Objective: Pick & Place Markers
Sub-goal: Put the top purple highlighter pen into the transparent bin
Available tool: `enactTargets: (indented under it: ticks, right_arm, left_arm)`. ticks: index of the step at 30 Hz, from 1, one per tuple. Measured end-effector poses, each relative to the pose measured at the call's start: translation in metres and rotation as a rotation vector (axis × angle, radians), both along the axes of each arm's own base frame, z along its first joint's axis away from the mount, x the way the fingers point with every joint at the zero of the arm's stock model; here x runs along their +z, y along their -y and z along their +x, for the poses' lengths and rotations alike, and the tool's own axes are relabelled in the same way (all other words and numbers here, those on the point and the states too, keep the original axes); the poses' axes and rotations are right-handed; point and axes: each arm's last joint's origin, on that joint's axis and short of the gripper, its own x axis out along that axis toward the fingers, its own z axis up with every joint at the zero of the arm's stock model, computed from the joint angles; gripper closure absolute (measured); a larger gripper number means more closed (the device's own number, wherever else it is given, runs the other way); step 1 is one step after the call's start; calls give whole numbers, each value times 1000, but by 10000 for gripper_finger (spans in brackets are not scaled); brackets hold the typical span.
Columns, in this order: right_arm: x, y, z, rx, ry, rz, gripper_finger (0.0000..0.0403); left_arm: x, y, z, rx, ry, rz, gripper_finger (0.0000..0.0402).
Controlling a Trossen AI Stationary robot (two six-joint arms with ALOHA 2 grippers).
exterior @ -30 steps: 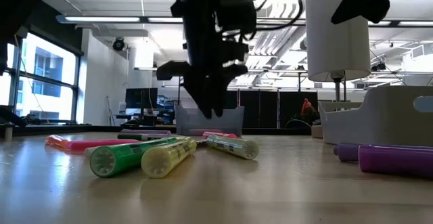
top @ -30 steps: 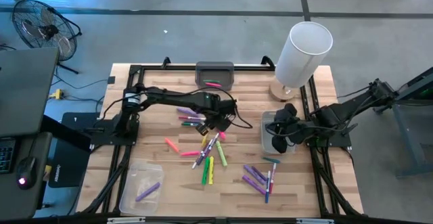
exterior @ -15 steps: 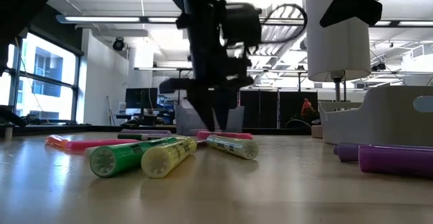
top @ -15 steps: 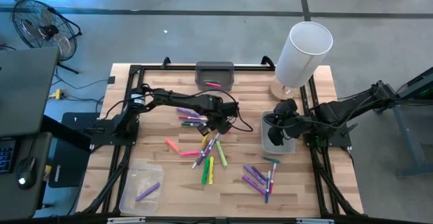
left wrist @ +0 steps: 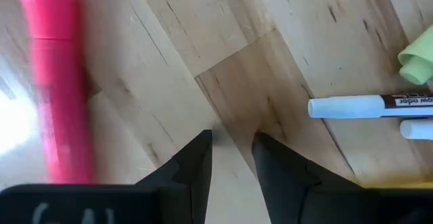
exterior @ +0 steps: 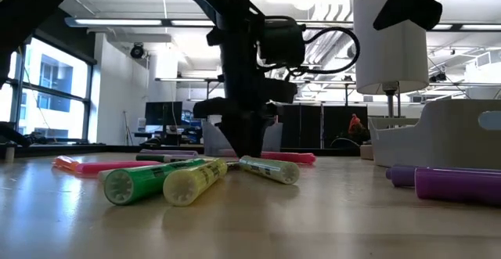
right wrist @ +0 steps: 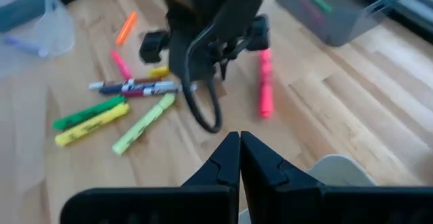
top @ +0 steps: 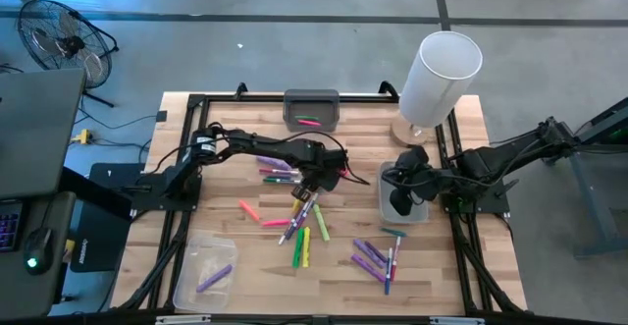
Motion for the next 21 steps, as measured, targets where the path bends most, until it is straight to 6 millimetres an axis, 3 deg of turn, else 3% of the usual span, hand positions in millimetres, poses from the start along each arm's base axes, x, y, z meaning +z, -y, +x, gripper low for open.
enactTargets:
  ticks: [6, 14, 21]
  right_arm:
    - [0, 0, 0, 45, -16, -31, 403]
    - [0, 0, 0, 57, -20, -58, 403]
    - [2, 6, -1, 4, -10, -64, 403]
  left_arm:
    - [35, 1, 11, 140, 88, -13, 291]
    - [96, -26, 31, 252, 307, -37, 281]
    - [105, -49, 33, 289, 375, -28, 208]
